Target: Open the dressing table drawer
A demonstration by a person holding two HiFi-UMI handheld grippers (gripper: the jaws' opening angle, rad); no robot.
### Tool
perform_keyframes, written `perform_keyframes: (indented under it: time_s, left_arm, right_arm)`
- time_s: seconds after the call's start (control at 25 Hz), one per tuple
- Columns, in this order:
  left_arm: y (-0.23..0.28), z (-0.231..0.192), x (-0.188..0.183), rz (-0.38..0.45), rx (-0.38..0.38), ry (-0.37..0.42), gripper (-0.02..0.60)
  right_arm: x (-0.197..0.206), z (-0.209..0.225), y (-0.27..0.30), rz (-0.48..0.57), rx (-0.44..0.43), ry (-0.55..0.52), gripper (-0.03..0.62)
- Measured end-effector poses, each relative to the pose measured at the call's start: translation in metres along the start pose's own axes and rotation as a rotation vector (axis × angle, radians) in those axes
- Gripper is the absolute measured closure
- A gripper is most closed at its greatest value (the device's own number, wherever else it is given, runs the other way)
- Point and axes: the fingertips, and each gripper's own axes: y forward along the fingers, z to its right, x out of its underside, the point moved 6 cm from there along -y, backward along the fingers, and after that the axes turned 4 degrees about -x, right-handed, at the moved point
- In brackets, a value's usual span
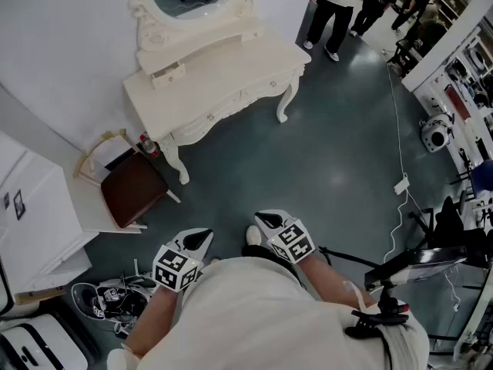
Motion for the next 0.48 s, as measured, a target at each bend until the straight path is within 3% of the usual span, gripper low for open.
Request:
perform_keyframes:
  time_s: [0.48]
  left_arm:
    - [0.107,0.016,-0.088,0.015,-0.011,0.014,0.578]
  right_arm:
    - [-0.010,0.130,-0.034,0.006,0.000,0.029,0.594]
